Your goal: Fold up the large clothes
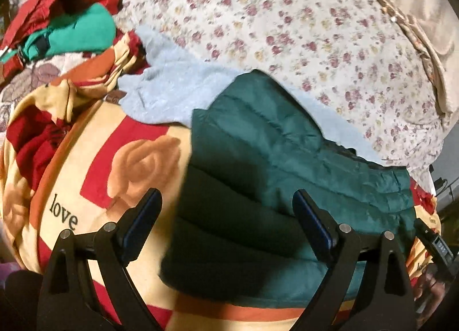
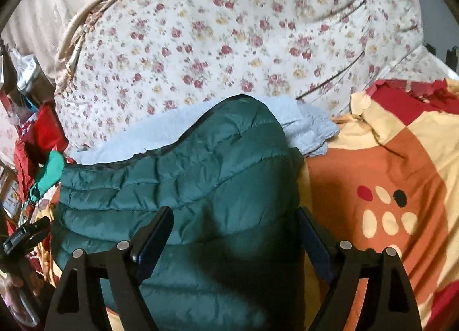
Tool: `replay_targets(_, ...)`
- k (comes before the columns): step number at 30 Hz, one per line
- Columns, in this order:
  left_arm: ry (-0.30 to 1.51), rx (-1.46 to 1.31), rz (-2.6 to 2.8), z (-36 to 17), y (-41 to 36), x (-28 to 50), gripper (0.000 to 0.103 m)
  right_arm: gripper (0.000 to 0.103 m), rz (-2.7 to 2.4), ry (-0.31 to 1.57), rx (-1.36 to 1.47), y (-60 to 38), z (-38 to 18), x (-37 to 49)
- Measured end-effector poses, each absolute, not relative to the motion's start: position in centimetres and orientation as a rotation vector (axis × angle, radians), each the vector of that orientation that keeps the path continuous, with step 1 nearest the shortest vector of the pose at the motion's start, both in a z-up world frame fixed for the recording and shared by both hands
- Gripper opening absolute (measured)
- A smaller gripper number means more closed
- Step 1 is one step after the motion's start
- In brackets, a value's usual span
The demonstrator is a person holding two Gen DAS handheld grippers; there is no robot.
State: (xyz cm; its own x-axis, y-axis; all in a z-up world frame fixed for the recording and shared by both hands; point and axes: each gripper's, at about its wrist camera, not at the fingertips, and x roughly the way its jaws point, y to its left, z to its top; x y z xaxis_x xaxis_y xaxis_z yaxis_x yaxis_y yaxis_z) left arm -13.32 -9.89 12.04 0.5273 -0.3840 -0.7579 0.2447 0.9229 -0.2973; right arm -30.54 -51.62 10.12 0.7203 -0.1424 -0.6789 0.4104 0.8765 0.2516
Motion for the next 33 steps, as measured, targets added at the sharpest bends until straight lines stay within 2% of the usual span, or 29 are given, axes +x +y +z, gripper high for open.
replay_targets(4,0.887,-0.066,-0.37,13.0,-11.9,-15.0,0.092,0.084,-0.352,0.638,0.327,-50.1,11.7,-32.4)
replay_targets(7,0.864,-0.019,-0.379,13.3,-13.1,-16.1,0.092,0.088,-0.437,0.602,0.248,-49.2,13.2,-33.0)
replay_targets(11,0.855,0.003,-0.395,13.1,-14.4,-17.5,0.092,0.088,-0.353,0.595,0.285,-47.9,14.1,-33.3)
replay_targets(27,0.806,0.12,-0.395,12.7,-17.0,-21.5,0.092,0.089,-0.275,0.704,0.173,-38.3,9.5,-31.1)
replay_targets(29,0.806,0.116,-0.39,12.7,-16.9,-21.7,0.092,0.095,-0.281,0.704,0.166,-38.0,9.5,-31.1)
replay_targets(33,0.801,0.113,-0.387,12.6,-16.9,-21.8,0.092,0.097,-0.29,0.698,0.172,-38.0,9.7,-31.2)
